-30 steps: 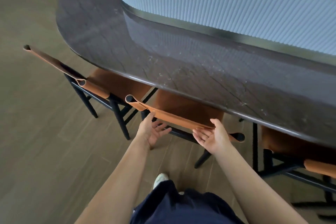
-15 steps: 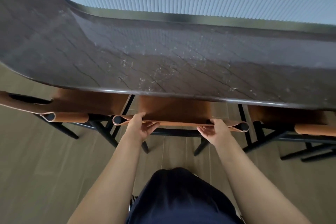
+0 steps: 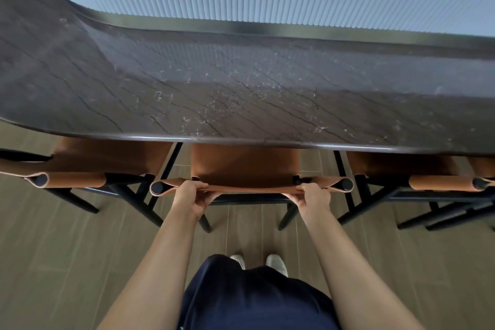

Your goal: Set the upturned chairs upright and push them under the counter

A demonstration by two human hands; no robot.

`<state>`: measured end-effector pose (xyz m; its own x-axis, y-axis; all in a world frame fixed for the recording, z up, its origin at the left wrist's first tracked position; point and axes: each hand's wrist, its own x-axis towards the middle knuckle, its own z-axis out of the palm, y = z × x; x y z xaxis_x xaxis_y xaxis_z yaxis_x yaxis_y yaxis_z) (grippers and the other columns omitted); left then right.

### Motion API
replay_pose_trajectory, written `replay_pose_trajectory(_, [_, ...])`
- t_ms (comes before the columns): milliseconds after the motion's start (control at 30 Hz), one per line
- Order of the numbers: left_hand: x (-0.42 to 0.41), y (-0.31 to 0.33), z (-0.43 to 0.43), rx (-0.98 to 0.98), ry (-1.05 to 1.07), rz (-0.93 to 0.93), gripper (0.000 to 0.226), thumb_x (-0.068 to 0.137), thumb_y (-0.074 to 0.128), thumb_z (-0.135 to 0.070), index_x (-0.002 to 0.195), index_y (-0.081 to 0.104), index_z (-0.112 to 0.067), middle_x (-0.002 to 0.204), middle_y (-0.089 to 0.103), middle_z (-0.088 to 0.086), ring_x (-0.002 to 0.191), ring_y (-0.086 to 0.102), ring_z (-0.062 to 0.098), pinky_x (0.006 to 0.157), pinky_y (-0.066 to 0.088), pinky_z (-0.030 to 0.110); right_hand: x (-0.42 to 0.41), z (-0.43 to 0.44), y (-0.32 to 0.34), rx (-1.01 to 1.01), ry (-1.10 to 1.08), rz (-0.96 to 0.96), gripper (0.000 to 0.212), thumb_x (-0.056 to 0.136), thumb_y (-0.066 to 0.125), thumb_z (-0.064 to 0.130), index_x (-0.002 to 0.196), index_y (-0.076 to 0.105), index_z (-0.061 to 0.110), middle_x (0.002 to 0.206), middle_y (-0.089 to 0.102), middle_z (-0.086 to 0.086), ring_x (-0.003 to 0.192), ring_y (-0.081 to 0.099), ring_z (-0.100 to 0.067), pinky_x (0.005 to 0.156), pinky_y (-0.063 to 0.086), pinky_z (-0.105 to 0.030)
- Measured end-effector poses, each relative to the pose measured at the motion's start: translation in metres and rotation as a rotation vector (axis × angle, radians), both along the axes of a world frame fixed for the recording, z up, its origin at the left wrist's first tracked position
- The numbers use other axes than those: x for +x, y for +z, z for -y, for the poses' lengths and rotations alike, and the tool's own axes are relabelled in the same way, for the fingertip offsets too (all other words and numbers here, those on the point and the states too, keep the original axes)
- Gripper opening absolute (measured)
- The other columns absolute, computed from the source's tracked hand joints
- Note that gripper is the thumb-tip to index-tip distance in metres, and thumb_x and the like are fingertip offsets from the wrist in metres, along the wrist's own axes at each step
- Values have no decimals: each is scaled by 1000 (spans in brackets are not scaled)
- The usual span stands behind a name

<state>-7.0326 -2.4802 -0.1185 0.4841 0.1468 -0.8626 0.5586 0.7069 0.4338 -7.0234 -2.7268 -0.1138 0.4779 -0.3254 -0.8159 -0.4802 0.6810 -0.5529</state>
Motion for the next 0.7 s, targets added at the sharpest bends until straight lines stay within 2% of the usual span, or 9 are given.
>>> replay_pose_trajectory(67, [-4, -2, 12, 6, 6, 8, 18, 90, 40, 14, 99, 48, 1, 99, 55, 19, 88, 61, 37, 55, 54, 43, -6, 13, 0, -6, -10, 9, 38, 86, 43, -23, 109, 43, 7, 104, 53, -20, 91, 60, -39, 73, 55, -54])
replay_pose_trajectory(133, [-3, -4, 23, 9, 12, 28, 18, 89, 41, 15, 96, 48, -1, 98, 55, 19, 89, 61, 37, 62, 56, 46, -8, 28, -2, -6, 5, 25, 36, 86, 44, -22, 107, 44, 7, 102, 55, -18, 84, 60, -36, 67, 57, -50])
replay_pose_trajectory(200, [0, -5, 36, 11, 12, 43, 18, 89, 40, 15, 92, 48, -1, 95, 54, 18, 87, 60, 36, 73, 56, 49, -8, 43, -1, -17, 35, 28, 37, 87, 46, -20, 117, 46, 2, 110, 56, -22, 87, 62, -36, 63, 57, -46])
replay_pose_trajectory(267, [6, -5, 48, 16, -7, 50, 17, 89, 41, 15, 89, 48, 0, 89, 55, 17, 83, 60, 34, 73, 55, 49, -4, 55, -1, -23, 50, 34, 43, 87, 48, -20, 126, 45, -2, 120, 54, -25, 94, 63, -38, 64, 57, -44])
replay_pose_trajectory(367, [14, -6, 61, 6, -7, 61, 17, 89, 41, 15, 91, 49, 0, 89, 57, 18, 83, 61, 35, 82, 54, 51, 5, 69, -1, -44, 39, 37, 36, 87, 48, -20, 116, 46, 0, 120, 54, -25, 93, 62, -36, 58, 56, -41])
replay_pose_trajectory(500, [24, -5, 68, 4, 18, 73, 16, 89, 43, 15, 91, 51, 2, 90, 58, 20, 82, 64, 36, 67, 58, 47, 19, 78, -2, -36, 41, 14, 24, 87, 51, -19, 99, 49, 3, 111, 57, -24, 84, 64, -32, 54, 56, -40])
replay_pose_trajectory(600, [41, 0, 68, 26, 21, 60, 13, 90, 45, 13, 95, 51, 2, 94, 60, 23, 83, 65, 38, 49, 58, 40, 36, 79, 2, -18, 42, 35, 22, 88, 51, -17, 98, 50, 2, 106, 58, -23, 83, 65, -31, 47, 58, -38])
replay_pose_trajectory(700, [55, 5, 60, 40, 32, 50, 12, 91, 46, 11, 95, 51, 0, 96, 59, 22, 84, 65, 37, 50, 59, 40, 45, 70, 3, 16, 24, 41, 24, 90, 52, -15, 104, 49, 4, 103, 59, -20, 82, 66, -31, 51, 59, -37])
